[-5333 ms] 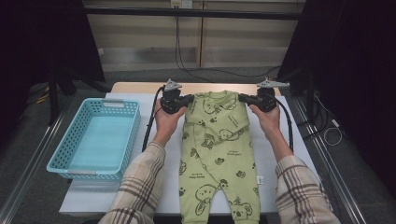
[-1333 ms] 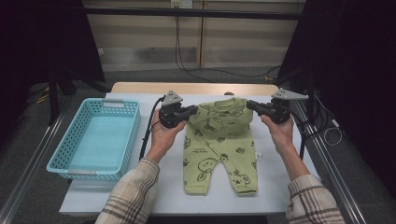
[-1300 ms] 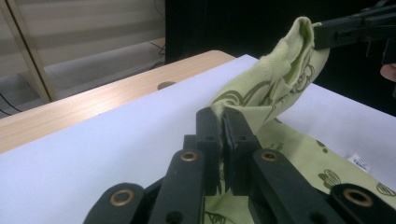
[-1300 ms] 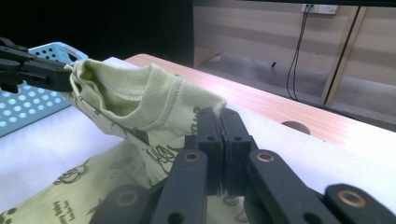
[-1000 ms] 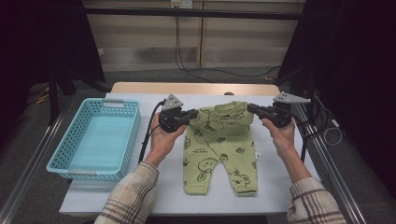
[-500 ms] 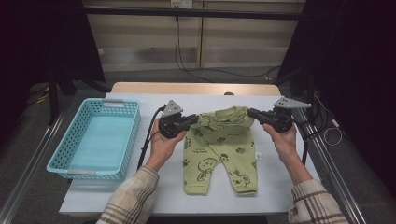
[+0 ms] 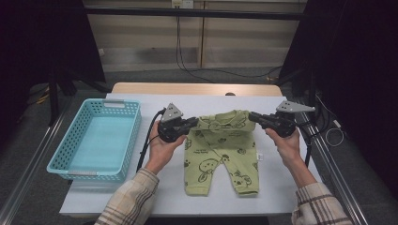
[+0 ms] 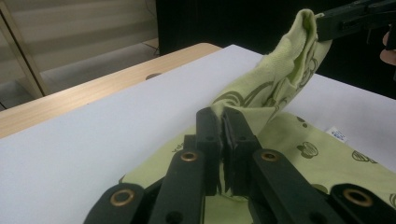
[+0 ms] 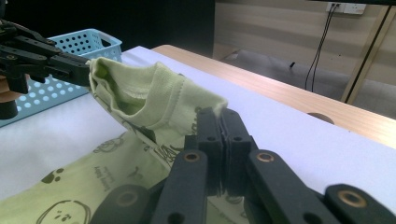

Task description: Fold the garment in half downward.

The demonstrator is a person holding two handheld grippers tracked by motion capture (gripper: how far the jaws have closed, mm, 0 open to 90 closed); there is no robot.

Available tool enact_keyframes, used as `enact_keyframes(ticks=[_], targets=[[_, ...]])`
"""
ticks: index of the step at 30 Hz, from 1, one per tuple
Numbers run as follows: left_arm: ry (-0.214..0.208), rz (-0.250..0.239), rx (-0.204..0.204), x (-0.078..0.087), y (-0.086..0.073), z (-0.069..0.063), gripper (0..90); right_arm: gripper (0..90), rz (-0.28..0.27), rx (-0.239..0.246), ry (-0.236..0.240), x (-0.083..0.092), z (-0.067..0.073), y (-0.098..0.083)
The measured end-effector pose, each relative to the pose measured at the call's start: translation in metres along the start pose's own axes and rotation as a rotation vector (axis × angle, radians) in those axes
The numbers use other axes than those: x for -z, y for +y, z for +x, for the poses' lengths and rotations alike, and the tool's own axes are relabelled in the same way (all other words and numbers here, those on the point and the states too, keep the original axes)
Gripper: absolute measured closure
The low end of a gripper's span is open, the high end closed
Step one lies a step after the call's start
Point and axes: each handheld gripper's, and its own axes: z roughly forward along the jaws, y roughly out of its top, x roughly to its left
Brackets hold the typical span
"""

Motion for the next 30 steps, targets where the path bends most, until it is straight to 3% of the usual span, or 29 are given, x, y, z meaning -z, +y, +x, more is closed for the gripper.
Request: enact_keyframes(ticks=[8,13,16,21,30], targets=[[-0.012,0.013,-0.014,0.002,-0.005,-0.006,86.6,88.6,0.01,0.001,0.008,0.005,0.002,-0.006],[0.005,0.033,-0.031,0.006,-0.009,-0.011,86.5,88.6,0.01,0.004,0.025,0.007,0.007,-0.008],[0.006,0.03,-0.02,0.007,-0.012,-0.013,86.5,88.6,0.015,0.002,0.029,0.008,0.01,-0.009],[-0.026,0.032,-0.022,0.009,-0.017,-0.013,86.5,88.6,0.03,0.007,0.036,0.011,0.012,-0.015],[-0.049,0.023,-0.007,0.016,-0.023,-0.017,86.5,88.6,0.049,0.012,0.055,0.016,0.019,-0.024]])
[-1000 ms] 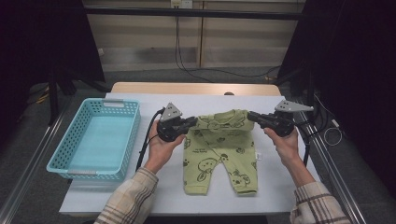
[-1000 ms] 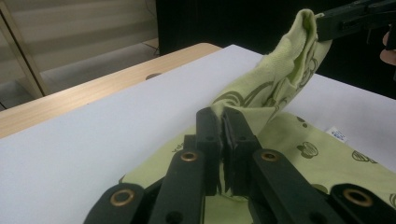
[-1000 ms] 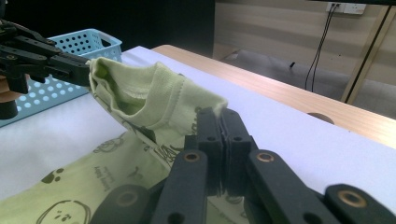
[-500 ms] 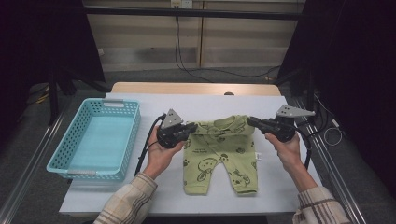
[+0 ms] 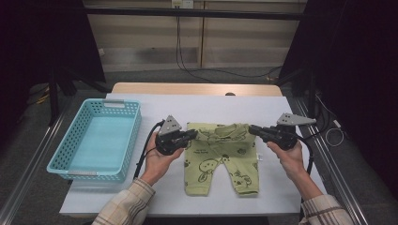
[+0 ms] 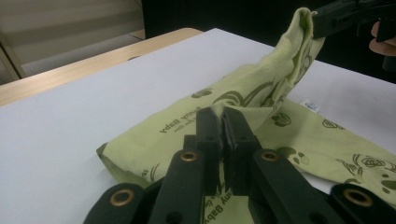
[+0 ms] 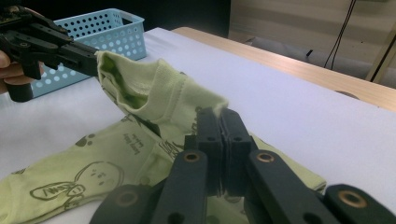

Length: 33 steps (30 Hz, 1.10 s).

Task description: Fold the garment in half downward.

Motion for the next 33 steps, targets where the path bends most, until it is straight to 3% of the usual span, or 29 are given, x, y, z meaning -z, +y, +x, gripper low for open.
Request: enact_keyframes(ticks=[4,12,22,25,33], targets=[[-0.022,0.012,0.017,0.0,-0.002,-0.001,86.4,88.5,0.004,0.0,0.002,0.002,0.001,-0.003],[-0.028,0.03,-0.016,0.003,-0.006,-0.005,86.4,88.6,-0.007,0.0,0.016,0.008,0.007,-0.008],[-0.044,0.049,-0.007,0.005,-0.012,-0.011,86.5,88.6,0.007,0.003,0.034,0.012,0.014,-0.017],[-0.051,0.057,-0.025,0.006,-0.013,-0.014,86.5,88.6,0.012,0.001,0.033,0.013,0.015,-0.019],[-0.056,0.065,-0.026,0.009,-0.018,-0.017,86.5,88.5,0.017,0.003,0.049,0.018,0.022,-0.024]])
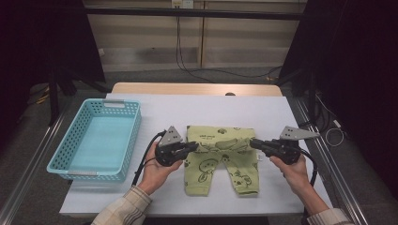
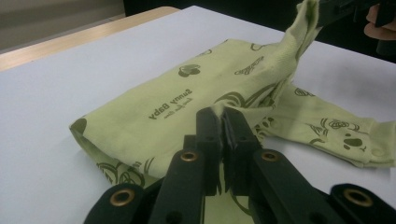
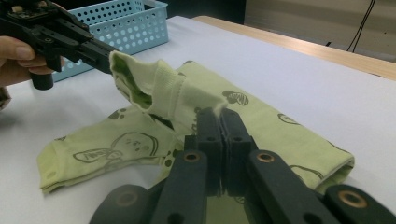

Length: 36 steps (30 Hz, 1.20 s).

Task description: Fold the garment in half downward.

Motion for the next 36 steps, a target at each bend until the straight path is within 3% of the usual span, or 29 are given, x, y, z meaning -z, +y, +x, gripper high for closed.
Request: enact_keyframes(ticks=[13,17,36], targets=[[-0.018,0.041,-0.018,-0.004,-0.01,-0.005,86.4,88.5,0.024,-0.009,0.018,0.002,0.008,-0.013],[-0.022,0.038,-0.002,-0.004,-0.012,-0.006,86.3,88.5,0.031,-0.013,0.021,0.004,0.009,-0.015],[-0.036,0.109,-0.035,-0.003,-0.026,-0.015,85.8,88.4,0.085,-0.013,0.047,0.006,0.021,-0.029]])
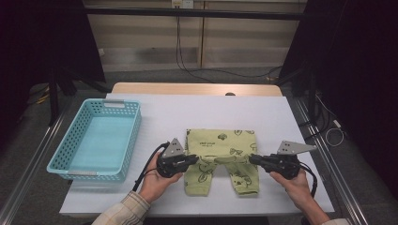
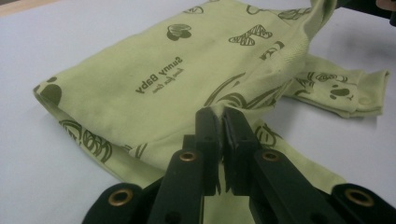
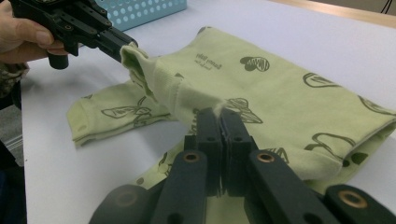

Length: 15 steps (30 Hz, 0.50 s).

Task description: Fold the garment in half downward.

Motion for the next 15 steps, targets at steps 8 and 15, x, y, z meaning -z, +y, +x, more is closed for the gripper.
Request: enact_keyframes(ticks=[8,15], targets=[[-0.019,-0.004,0.018,0.007,-0.004,-0.007,85.8,88.4,0.016,0.011,0.017,0.002,0.009,-0.004],[-0.038,0.031,0.014,0.01,-0.011,-0.013,85.4,88.1,0.048,0.019,0.03,0.001,0.017,-0.009]])
